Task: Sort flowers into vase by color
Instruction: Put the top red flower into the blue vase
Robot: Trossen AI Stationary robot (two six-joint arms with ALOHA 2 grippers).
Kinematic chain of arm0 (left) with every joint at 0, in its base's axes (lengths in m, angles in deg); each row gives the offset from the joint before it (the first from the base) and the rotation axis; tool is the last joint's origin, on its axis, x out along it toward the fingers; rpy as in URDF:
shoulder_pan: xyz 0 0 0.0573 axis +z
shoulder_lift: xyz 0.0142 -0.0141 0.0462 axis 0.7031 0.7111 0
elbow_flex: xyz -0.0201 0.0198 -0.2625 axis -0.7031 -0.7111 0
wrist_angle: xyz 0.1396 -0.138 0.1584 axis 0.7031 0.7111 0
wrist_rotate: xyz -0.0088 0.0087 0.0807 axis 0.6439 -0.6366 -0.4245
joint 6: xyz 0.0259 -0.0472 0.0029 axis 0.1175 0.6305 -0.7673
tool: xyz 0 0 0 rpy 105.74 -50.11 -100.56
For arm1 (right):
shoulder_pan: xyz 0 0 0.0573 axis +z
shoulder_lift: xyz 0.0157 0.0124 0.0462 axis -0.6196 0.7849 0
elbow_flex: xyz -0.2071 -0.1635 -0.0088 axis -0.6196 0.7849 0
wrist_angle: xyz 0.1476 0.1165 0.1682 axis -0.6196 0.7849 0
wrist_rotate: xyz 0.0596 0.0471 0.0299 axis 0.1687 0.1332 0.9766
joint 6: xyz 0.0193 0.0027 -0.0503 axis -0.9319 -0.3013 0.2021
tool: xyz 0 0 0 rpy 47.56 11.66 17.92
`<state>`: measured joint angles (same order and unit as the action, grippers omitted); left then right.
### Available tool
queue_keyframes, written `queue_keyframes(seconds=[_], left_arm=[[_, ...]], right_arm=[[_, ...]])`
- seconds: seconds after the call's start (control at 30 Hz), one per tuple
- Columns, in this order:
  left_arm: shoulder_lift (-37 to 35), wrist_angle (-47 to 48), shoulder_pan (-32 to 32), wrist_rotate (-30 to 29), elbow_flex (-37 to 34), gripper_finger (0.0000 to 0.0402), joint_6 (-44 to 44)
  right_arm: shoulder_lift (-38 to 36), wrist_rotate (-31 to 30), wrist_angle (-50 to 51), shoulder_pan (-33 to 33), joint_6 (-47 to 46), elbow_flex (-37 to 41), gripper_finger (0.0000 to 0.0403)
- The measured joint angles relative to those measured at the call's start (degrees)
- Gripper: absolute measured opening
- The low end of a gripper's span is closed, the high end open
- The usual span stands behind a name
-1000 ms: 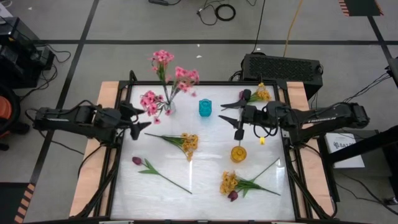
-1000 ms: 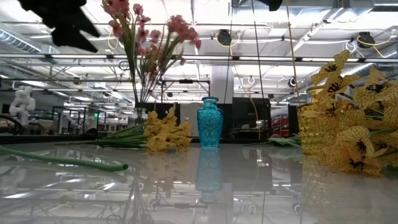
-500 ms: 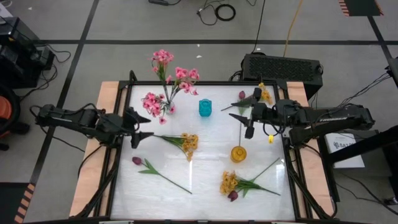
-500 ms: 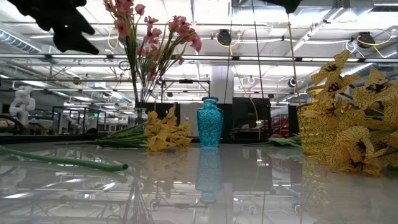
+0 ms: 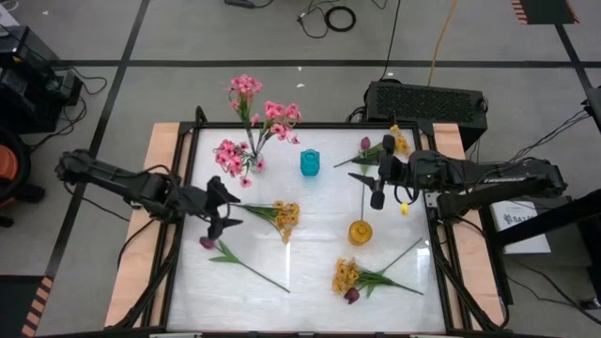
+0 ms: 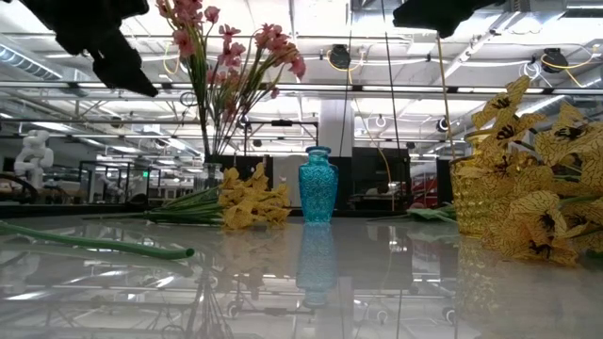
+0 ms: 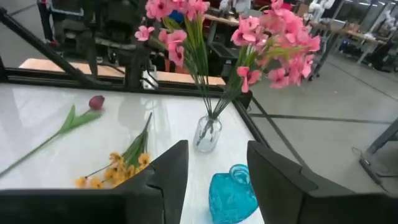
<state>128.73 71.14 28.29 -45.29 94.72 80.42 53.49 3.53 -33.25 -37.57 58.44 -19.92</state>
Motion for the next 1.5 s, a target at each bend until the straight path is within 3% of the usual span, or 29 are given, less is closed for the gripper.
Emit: queue_keyframes(seconds=[0.23,0.43,0.77,0.9,1.13,1.4,1.5], left_arm=[[9.1,-0.8,-3.1,-0.7,0.0,0.0331,0.4],[17.3,-2.2,-4.8,-6.6,0.0,0.0331,0.4],[23.0,-3.0,-5.0,-10.2,0.0,0.0331,4.7],[25.7,-7.2,-7.6,-11.9,0.0,0.0331,9.1],[30.6,-22.3,-11.6,-16.4,0.0,0.0331,1.2],[35.7,-29.2,-11.9,-16.9,0.0,0.0331,-1.3],[37.0,-31.2,-11.9,-16.9,0.0,0.0331,-1.2]], right_arm=[[1.0,-0.3,-4.6,0.0,3.1,0.0,0.0155],[1.3,-0.3,-5.7,0.0,3.3,0.0,0.0155],[1.3,-0.2,-4.5,0.0,3.1,0.0,0.0155],[1.3,-0.3,-2.3,0.0,3.1,0.0,0.0155],[1.3,-0.5,1.3,0.0,-0.6,0.0,0.0155],[1.3,-3.8,7.3,0.0,-3.1,0.0,0.0155],[1.3,-9.0,10.0,-0.3,-4.3,0.0,0.0155]])
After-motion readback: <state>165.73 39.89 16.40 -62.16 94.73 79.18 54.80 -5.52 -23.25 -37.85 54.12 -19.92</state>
